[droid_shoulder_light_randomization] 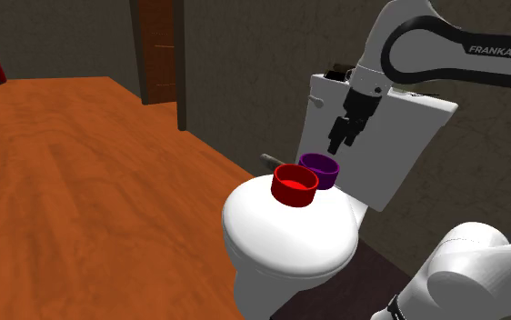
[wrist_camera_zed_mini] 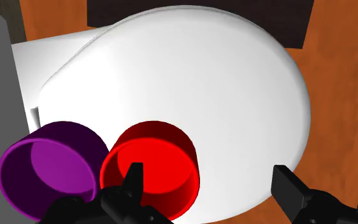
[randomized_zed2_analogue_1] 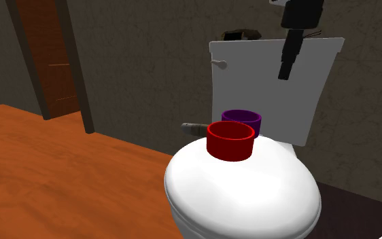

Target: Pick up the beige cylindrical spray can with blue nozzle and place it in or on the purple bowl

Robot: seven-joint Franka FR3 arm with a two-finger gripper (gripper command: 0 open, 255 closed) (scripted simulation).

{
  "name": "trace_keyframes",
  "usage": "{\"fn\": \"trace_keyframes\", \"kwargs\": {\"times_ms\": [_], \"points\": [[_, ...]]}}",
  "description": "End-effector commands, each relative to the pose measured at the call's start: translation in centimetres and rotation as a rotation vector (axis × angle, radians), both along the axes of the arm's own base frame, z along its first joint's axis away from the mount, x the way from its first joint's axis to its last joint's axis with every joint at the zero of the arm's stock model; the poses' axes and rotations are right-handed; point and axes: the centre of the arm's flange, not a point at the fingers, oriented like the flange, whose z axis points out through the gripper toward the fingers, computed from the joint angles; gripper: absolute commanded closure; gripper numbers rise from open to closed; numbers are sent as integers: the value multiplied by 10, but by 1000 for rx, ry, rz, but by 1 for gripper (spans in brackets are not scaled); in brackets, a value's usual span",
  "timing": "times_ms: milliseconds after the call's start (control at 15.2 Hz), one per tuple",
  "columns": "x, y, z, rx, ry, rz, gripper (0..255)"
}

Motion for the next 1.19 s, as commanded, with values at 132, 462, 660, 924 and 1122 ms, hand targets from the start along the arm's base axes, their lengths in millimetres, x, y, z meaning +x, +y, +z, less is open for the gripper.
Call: {"fn": "trace_keyframes", "kwargs": {"times_ms": [132,462,660,924,1122], "points": [[25,-7,-12,-4,18,1,0],[86,-26,-44,-13,62,5,0],[122,-37,-64,-19,88,7,0],[169,-52,-93,-26,123,10,0],[203,-63,-115,-32,149,12,0]]}}
